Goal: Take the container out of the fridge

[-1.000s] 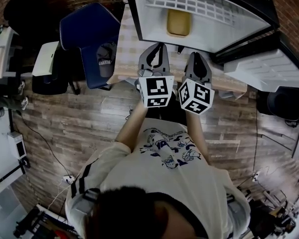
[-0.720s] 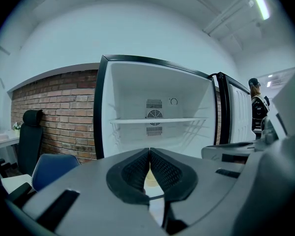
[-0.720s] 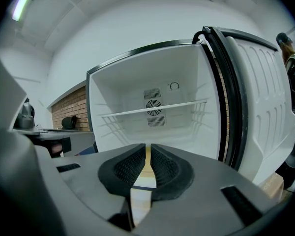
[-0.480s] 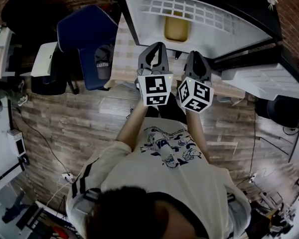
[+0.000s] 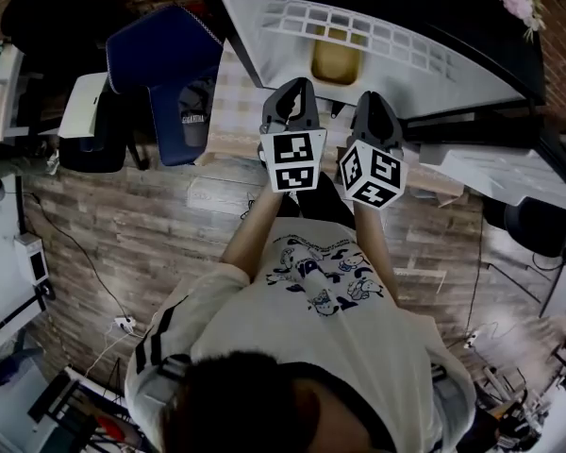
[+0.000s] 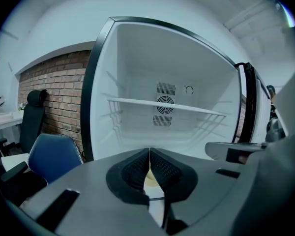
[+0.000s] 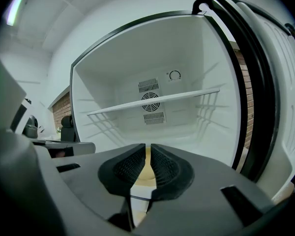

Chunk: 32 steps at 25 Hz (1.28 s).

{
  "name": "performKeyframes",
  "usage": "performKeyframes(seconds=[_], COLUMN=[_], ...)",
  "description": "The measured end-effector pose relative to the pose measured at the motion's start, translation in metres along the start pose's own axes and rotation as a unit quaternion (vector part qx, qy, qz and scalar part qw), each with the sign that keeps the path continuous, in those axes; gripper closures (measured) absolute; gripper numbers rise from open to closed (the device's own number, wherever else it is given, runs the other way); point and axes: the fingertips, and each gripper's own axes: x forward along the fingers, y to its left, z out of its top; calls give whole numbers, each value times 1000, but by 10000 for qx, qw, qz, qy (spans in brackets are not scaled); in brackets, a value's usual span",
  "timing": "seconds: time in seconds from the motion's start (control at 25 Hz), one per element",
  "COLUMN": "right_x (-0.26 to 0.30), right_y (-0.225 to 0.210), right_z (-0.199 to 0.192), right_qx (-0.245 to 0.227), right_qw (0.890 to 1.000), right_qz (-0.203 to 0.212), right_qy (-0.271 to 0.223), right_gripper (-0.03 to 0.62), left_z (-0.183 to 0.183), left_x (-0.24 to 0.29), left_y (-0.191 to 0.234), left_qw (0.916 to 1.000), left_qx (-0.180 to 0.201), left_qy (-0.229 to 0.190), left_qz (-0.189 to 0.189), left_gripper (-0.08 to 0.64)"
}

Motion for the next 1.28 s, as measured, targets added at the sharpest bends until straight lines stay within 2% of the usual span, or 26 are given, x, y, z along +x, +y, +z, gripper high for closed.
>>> performKeyframes(seconds=[0.24, 0.52, 0.72, 1.28], right_x=[13, 24, 31, 44], right_y=[-4, -9, -12, -21], right_z=[-2, -4, -7, -13], right_qx=[42, 42, 59, 57], right_qw=[10000, 9999, 9998, 9993], right_qz=[17, -4, 9, 52], right_qy=[76, 159, 215, 370], right_gripper=[541, 541, 541, 541], left_z=[-23, -43, -48, -76], left_x=[24, 49, 63, 100], left_y=[1, 0, -1, 7], left_qw=[9982, 9941, 9925, 9830], left_qx=[-243, -432, -508, -893], left_qy=[536, 969, 1097, 1603], left_qz=[-86, -218, -205, -33], left_gripper=[540, 540, 538, 451])
